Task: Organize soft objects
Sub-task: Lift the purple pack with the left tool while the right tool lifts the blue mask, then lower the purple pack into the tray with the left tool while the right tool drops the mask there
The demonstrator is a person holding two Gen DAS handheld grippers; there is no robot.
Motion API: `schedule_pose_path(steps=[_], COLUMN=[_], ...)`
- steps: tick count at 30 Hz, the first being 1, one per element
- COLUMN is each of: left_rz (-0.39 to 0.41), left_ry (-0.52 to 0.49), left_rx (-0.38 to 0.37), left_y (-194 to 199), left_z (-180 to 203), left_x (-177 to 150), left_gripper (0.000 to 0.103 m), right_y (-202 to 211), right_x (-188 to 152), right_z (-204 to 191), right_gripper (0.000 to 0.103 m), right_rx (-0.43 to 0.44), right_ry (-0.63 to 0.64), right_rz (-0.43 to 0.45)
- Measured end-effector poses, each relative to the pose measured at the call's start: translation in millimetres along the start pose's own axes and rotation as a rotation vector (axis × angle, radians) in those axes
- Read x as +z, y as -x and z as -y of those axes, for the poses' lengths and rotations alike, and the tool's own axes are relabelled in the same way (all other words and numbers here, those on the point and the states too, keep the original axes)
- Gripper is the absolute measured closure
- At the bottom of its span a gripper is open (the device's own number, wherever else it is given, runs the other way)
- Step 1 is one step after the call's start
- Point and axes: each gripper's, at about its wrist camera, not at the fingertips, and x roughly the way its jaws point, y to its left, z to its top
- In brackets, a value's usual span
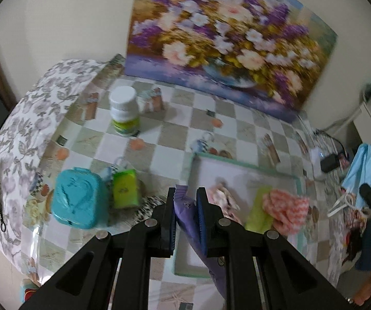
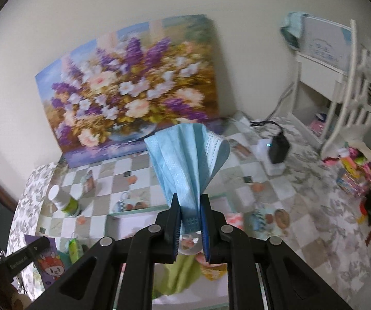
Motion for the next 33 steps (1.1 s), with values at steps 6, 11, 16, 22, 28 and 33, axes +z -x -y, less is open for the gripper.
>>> schedule_pose_path(steps=[6,11,16,22,28,33], left_rz=[-0.041,-0.076,-0.100,-0.138,-0.146,-0.195], left_ry=[-0.059,-0.078,-0.068,-0.040,-0.058,-0.062], left_rx=[-0.029,-0.006,0.007,-0.006,0.005,0.041], left_y=[-11.6,-31.2,-53.4,-81.2,-98.8,-117.4], left_z=[24.2,28.2,23.7,19.7,23.7,22.4], left_x=[-17.0,-22.8,-28.0,-33.9,-39.5,-46.7], left_gripper=[0.088,0.088,0.088,0.088,0.088,0.088], right_y=[0.5,-11.7,-36.9,-74.3,-98.8,-115.8], right_x=[-10.4,-27.2,-44.9,-66.8,-84.2,-96.6], right_z=[20.4,25.7,22.7,7.2,2.4,-0.8], right_gripper=[0.089,0.089,0.089,0.089,0.089,0.088], right_rx=[-0.003,-0.013,0.001,0.039,0.037,0.024], right_ry=[-0.037,-0.028,-0.026,0.011,0.035,0.054], right_rz=[-0.021,-0.079,-0.184,-0.324,-0.418,-0.490])
